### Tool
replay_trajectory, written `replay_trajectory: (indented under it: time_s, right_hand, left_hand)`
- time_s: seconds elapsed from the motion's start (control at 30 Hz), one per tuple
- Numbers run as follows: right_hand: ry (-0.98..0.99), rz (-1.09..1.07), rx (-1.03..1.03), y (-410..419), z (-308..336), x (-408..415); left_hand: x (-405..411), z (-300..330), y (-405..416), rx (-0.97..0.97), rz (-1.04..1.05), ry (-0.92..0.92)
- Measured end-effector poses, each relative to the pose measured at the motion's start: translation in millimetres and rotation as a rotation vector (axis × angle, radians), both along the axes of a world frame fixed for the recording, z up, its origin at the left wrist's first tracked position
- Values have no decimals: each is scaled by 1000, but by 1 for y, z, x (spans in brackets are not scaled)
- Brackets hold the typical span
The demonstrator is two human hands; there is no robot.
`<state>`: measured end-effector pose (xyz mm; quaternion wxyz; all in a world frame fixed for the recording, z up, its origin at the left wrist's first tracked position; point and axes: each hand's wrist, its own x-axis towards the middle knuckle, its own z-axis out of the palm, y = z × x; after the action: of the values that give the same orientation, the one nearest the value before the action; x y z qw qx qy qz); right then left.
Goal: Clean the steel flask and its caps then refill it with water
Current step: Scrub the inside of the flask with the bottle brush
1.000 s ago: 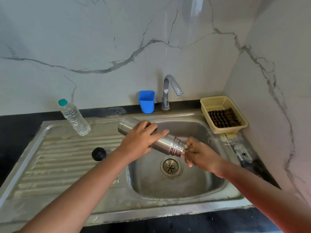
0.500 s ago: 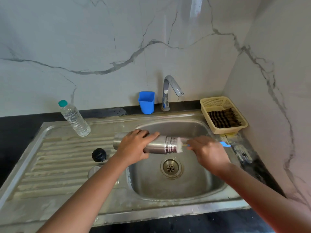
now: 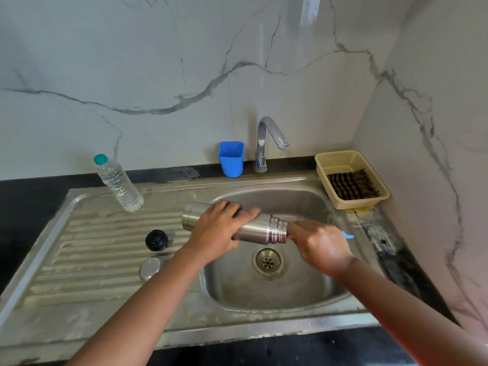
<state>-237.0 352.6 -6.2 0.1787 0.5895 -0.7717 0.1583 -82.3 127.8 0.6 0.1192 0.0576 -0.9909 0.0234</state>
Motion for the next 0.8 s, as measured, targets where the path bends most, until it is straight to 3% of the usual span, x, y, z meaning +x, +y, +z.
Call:
replay_trajectory:
  time_s: [0.17, 0.3, 0.4, 0.53, 0.6, 0.8]
  right_hand:
    - [-42, -38, 30, 14, -4, -15]
    - [-272, -68, 153, 25, -12, -24]
    - [-517, -27, 207, 11, -14, -8]
    - [-1068, -21, 268, -4, -8, 1]
    - [-970, 16, 282, 3, -6, -9]
    - [26, 24, 66, 18, 8, -21]
  left_hand:
    - [3, 2, -5, -34, 16, 24]
    - [7, -1, -12, -145, 10, 39]
    - [2, -4, -7, -227, -48, 80]
    - [-6, 0, -3, -295, -158, 147]
    - [-1, 6, -12, -296, -146, 141]
    - [15, 6, -25, -193, -32, 91]
